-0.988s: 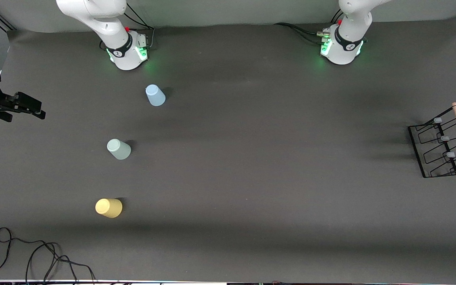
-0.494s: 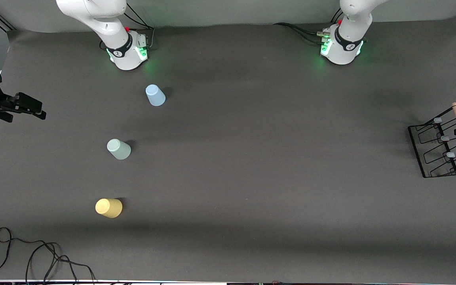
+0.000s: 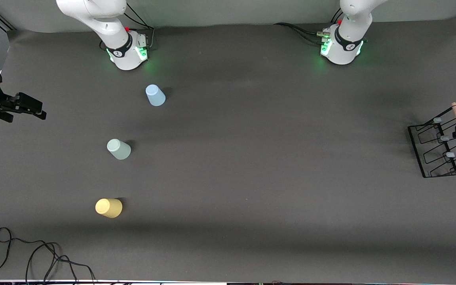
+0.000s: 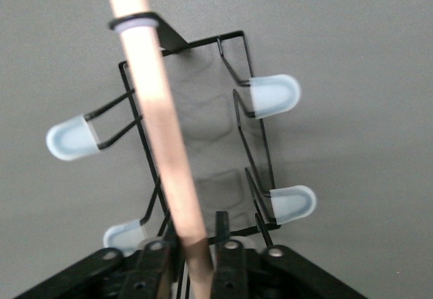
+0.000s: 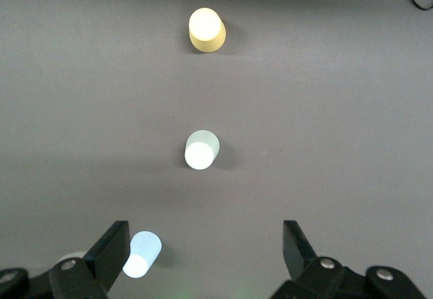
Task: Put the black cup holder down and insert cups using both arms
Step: 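Lift the black wire rack by its wooden handle with the left gripper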
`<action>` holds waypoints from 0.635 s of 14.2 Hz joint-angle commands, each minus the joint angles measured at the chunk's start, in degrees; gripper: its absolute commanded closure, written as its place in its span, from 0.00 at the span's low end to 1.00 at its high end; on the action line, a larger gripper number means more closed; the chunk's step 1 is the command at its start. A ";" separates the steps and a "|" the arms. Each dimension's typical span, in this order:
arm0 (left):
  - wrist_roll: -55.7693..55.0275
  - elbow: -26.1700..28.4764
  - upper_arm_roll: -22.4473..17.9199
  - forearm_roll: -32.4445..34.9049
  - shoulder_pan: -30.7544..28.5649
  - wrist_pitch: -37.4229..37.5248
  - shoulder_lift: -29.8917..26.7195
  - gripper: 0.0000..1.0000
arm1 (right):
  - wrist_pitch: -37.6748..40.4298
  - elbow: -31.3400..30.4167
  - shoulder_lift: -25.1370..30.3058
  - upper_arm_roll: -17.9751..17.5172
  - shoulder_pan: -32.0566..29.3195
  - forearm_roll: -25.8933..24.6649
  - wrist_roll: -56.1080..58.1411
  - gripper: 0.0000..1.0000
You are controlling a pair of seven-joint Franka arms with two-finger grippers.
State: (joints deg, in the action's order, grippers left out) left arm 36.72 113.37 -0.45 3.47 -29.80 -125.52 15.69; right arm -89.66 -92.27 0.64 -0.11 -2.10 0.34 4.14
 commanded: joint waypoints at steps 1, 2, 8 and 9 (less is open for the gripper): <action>0.90 0.81 0.37 -0.30 0.01 0.28 -2.06 1.00 | -0.08 0.43 -0.20 -0.33 -0.27 -0.08 -0.54 0.00; 0.72 0.80 0.54 -0.39 0.36 0.71 -2.85 1.00 | -0.08 0.43 -0.20 -0.33 -0.27 -0.08 -0.54 0.00; -6.10 -9.90 5.54 -5.66 3.16 20.02 -5.84 1.00 | -0.08 0.43 -0.20 -0.33 -0.19 -0.08 -0.54 0.00; -9.96 -11.66 6.42 -5.66 4.91 22.49 -6.37 1.00 | -0.08 0.43 -0.20 -0.33 -0.19 -0.08 -0.54 0.00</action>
State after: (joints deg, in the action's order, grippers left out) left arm 32.76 105.53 4.88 -1.54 -27.96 -108.61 10.91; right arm -89.69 -92.28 0.64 -0.11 -2.10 0.34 4.14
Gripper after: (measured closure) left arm 0.903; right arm 0.000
